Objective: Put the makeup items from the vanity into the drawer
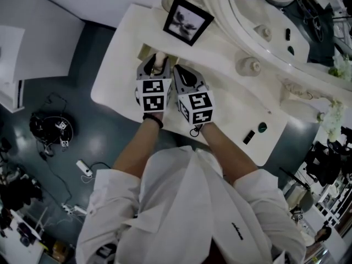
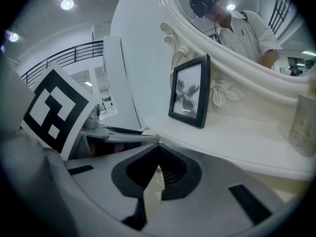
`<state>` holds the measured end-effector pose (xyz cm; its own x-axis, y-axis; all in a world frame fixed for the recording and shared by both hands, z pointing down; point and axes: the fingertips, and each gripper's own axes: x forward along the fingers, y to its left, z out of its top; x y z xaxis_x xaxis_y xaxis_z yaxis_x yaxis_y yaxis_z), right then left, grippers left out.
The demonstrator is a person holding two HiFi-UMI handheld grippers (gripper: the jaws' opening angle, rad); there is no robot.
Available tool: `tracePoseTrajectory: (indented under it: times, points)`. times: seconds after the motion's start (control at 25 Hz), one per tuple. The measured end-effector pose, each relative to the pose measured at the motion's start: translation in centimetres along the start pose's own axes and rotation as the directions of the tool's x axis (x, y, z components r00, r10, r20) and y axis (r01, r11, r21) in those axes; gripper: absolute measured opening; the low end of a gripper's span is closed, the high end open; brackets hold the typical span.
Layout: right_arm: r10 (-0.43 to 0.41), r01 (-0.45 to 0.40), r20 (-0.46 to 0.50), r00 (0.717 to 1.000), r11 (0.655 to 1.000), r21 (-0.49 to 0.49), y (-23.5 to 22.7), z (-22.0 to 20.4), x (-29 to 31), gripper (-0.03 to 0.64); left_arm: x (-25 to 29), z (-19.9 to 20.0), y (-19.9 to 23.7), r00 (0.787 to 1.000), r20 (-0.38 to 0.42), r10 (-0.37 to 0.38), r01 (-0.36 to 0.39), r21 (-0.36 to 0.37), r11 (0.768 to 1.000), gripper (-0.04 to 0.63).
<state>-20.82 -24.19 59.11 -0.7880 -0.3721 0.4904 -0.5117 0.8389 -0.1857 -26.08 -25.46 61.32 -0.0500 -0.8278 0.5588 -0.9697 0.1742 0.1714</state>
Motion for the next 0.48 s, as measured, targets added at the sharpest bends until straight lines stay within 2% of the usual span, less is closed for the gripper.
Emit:
tracePoseTrajectory:
  times: [0.32,0.48]
  points:
    - [0.000,0.000,0.004,1.000,1.000,0.003,-0.04,-0.27,-0.56,0.018,0.05,-0.20,-0.36,1.000,0.015,-0.011,0.010,0.014,1.000,0.198]
    - [-0.003,0.003,0.003,1.000,1.000,0.011,-0.14,-0.62,-1.03,0.018,-0.10,-0.15,-0.50,0.999,0.030,-0.022,0.021,0.015,1.000,0.265]
